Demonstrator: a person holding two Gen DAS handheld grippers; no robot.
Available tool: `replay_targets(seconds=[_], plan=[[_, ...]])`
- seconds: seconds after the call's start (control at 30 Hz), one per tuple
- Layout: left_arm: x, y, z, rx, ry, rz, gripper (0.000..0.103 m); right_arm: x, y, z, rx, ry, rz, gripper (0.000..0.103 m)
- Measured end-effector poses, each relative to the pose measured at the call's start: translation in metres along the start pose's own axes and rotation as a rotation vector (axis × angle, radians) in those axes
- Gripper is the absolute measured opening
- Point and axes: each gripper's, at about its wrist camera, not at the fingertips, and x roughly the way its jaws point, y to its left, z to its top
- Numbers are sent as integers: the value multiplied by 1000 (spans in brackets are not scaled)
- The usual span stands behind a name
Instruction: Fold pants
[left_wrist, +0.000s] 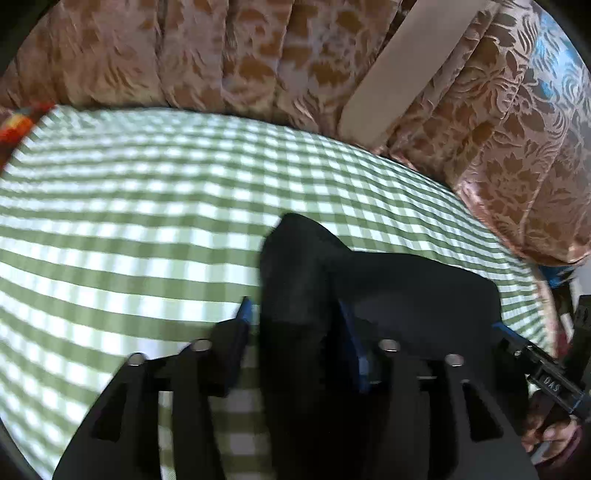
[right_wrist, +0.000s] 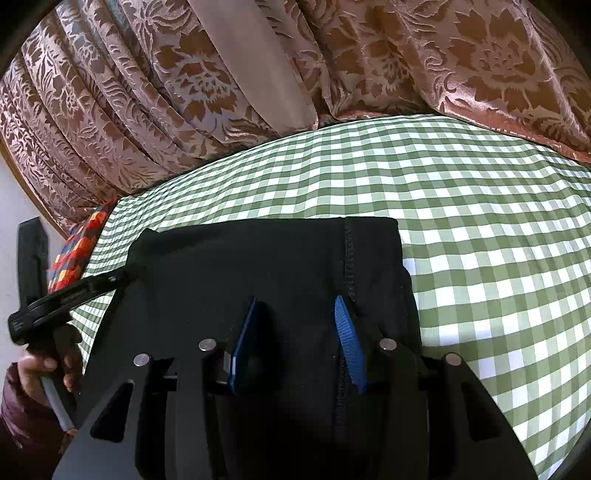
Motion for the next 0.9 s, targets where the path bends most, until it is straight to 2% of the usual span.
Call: replay_targets(seconds=[0.03,0.23,0.43,0.53,0.73,0.83,0.9], plan=[[-8,0,-1,10,-12,13,54,-2,-1,0,3,-3,21,54],[-51,-11,-25,68,-70,22,67,-20,-1,-7,10,-15,59,70],[-61,-14,-55,101,-56,-5,67,-35,-13,-21,28,-1,55,74],[-62,-15,-62,96,-54,-18,67,-39,-22,-26,47,14,53,78],[-66,-15,-74,96,-60,-28,68,-38,-40,-39,106,57,79,79],[-65,-13,-77,86,-56,-67,70,-37,-48,-42,143,75,130,81],[-62,-9,-80,66,-40,-124,72,-34,-56,-41,167,93,155,82]])
